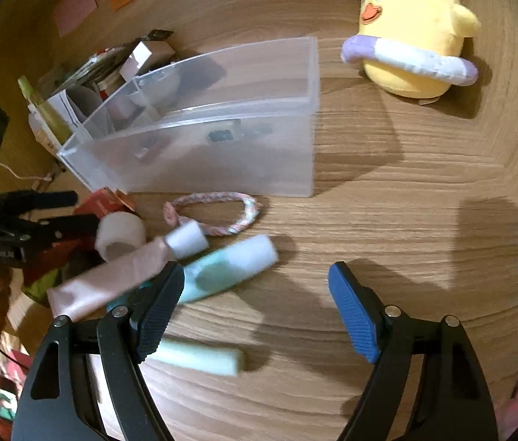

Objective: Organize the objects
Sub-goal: 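Move the left tool to the red tea packet and lower over it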

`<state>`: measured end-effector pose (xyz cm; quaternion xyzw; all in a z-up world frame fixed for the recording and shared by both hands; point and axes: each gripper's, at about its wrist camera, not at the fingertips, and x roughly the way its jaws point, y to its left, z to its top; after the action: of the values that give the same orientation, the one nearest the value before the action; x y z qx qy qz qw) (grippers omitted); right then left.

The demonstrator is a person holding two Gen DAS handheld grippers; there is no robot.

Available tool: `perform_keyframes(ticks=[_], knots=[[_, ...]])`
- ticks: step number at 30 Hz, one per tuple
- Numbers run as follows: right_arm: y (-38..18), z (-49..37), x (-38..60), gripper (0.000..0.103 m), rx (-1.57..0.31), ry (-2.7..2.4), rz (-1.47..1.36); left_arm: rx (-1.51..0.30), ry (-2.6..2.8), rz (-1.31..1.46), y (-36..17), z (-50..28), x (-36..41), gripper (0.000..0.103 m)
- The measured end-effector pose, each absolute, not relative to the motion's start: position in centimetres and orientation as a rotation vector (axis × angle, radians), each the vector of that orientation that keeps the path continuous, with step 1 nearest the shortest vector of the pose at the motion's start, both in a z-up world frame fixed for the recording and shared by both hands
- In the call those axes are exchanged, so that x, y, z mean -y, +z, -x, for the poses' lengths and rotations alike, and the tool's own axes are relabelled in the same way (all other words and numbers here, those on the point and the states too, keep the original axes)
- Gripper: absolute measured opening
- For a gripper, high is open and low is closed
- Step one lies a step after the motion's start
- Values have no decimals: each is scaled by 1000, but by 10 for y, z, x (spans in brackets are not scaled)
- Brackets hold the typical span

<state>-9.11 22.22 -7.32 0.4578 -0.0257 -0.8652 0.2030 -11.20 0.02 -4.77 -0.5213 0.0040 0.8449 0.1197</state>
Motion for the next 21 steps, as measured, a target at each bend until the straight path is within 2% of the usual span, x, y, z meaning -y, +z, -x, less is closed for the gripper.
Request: perform_keyframes(ticks=[4, 8, 21], knots=[[-74, 87, -197, 79, -79, -2413, -1262, -43, 2478, 1521, -49, 115, 6, 93], [-79, 87, -186, 79, -181, -2422, -1274, -1, 2480, 1530, -49, 117, 20, 93], [-80, 96, -212, 78, -129, -2440, -1281, -119, 2411, 1542, -61, 123, 0, 93]])
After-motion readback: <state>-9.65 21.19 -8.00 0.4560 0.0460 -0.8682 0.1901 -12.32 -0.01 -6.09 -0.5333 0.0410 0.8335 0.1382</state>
